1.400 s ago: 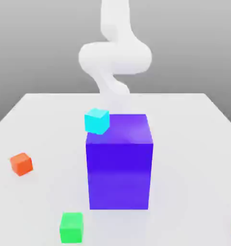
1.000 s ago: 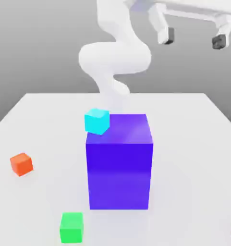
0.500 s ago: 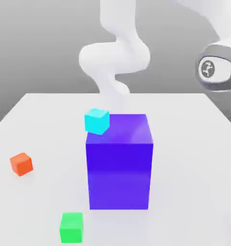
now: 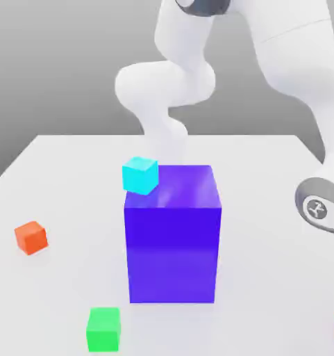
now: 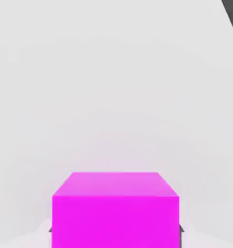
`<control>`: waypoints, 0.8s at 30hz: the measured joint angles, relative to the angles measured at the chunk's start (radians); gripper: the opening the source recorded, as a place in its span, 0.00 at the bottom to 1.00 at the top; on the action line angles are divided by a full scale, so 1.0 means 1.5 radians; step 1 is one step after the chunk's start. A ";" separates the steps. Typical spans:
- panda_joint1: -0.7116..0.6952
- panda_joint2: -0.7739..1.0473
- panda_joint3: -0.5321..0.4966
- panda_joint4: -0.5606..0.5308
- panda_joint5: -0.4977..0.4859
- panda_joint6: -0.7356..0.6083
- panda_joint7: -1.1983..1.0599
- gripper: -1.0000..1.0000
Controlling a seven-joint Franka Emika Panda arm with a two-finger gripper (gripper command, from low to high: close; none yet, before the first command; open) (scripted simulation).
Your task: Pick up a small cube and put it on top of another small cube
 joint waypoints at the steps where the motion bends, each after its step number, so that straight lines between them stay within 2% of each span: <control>1: -0.005 -0.016 0.006 -0.004 0.006 -0.012 -0.004 0.00; 4: -0.020 -0.078 0.029 -0.016 0.031 -0.058 -0.024 0.00; 11: -0.060 -0.125 0.067 0.029 0.036 -0.059 -0.161 0.00; 24: -0.245 -0.198 0.037 -0.058 0.049 -0.065 -0.513 0.00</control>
